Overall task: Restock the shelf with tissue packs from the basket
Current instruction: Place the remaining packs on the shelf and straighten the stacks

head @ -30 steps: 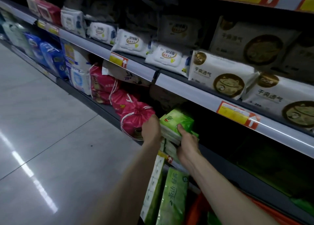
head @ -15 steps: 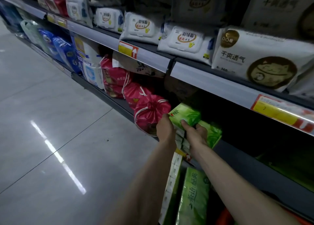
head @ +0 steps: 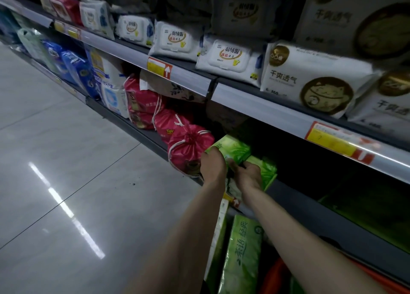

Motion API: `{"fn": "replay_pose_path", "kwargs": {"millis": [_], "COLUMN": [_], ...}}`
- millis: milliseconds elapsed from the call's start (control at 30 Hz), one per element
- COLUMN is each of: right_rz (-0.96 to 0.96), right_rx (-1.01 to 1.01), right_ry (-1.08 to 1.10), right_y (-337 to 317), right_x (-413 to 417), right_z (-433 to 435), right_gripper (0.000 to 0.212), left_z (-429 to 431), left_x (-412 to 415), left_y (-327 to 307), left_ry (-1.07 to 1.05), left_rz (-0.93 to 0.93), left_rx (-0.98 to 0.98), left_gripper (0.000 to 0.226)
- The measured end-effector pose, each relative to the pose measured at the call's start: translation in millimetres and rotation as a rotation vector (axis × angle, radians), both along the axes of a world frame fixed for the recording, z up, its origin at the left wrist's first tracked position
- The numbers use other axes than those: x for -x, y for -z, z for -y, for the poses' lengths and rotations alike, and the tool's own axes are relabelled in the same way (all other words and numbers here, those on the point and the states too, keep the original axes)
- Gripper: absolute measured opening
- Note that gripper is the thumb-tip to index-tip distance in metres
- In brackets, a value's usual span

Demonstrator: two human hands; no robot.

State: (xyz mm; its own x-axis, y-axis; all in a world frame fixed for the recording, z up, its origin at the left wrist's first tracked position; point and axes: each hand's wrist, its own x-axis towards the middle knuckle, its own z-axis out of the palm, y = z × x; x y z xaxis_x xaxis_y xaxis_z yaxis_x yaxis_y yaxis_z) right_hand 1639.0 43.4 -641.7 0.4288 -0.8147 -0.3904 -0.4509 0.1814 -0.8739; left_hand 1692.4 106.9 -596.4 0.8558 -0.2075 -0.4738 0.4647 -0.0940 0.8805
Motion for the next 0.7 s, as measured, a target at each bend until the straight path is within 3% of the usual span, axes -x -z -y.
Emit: {"fn": "replay_pose_path", "kwargs": {"millis": [133, 233, 333, 433, 700], "right_rz": [0.046, 0.063, 0.092, 0.108, -0.025], "right_rx": [-0.004, 0.008, -0.018, -0.008, 0.275], "right_ry": [-0.029, -0.014, 0.002, -0.006, -0.214], "right_y": [-15.8, -39.7, -60.3, -89.4, -140.6], "right_x": [21.5, 48.3, 83.5, 128.7, 286.3], "right_z": [-0.3, -8.9, -13.1, -22.5, -29.7], "right_gripper": [0.020, 0.018, 0.016, 0.015, 0.021], "left_z": [-6.6, -15.6, -21.6, -18.7, -29.0], "left_x": [19.9, 41.2, 66.1, 89.9, 200.6], "left_y": [-25.3, -49.3, -71.4, -92.3, -112.8], "left_ry": [0.048, 0.073, 0.146, 0.245, 0.670], "left_rz": [0.000, 0.044, 0.103, 0.141, 0.135], "left_rx": [0.010, 0.044, 0.060, 0.095, 0.097], "left_gripper": [0.047, 0.007, 0.020, 0.015, 0.021]}}
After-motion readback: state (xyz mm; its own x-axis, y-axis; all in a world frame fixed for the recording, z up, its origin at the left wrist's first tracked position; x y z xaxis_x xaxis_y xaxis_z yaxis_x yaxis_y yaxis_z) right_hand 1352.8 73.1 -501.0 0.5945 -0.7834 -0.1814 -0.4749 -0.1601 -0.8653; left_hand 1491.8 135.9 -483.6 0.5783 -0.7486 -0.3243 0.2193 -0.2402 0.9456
